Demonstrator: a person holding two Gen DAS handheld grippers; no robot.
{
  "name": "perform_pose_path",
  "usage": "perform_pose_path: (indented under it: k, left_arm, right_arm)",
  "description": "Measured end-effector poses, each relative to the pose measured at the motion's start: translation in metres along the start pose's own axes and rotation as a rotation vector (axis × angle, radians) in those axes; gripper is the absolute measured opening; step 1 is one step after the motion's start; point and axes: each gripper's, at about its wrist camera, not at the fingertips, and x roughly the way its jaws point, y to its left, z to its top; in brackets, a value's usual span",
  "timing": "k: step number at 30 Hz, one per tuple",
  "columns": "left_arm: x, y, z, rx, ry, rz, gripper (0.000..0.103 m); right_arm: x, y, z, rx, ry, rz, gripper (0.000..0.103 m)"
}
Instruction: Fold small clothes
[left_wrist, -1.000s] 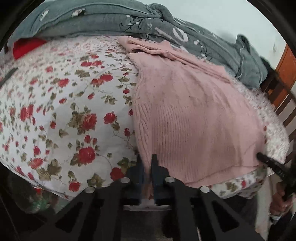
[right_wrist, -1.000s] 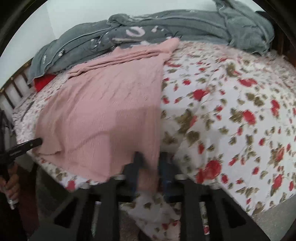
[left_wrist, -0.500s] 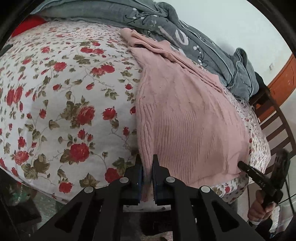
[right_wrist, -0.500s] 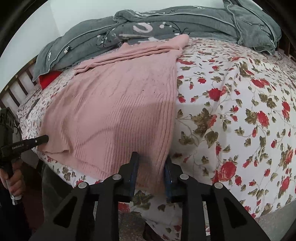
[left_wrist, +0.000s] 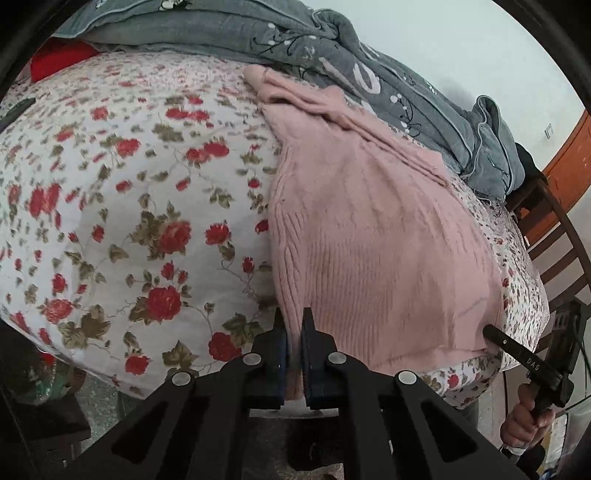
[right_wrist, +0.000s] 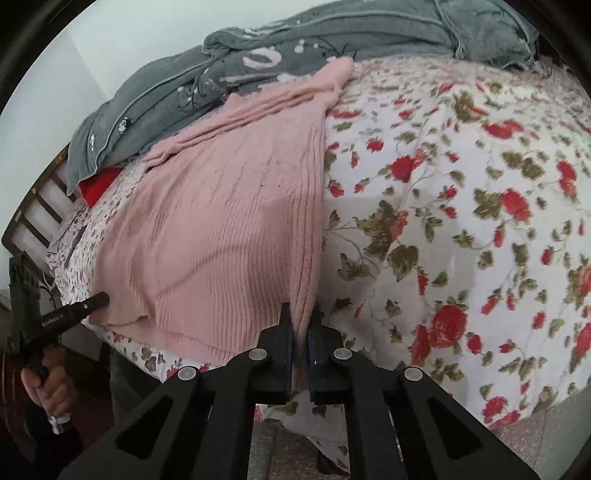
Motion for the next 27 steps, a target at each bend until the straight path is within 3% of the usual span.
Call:
perform_pose_path:
  k: [11,27]
  left_arm:
    - [-0.032,-0.014,0.016,-0.017,-0.044,0.028,0.007]
    - [-0.069,-0.023,0.044,-0.049,-0.106,-0.022,0.007]
  right_arm:
    - [-0.027,0.003,0.013,0.015,-0.006,0.058,0.005]
    - [-0.072,0.015,0.047,0.016,-0.071,0.090,0.005]
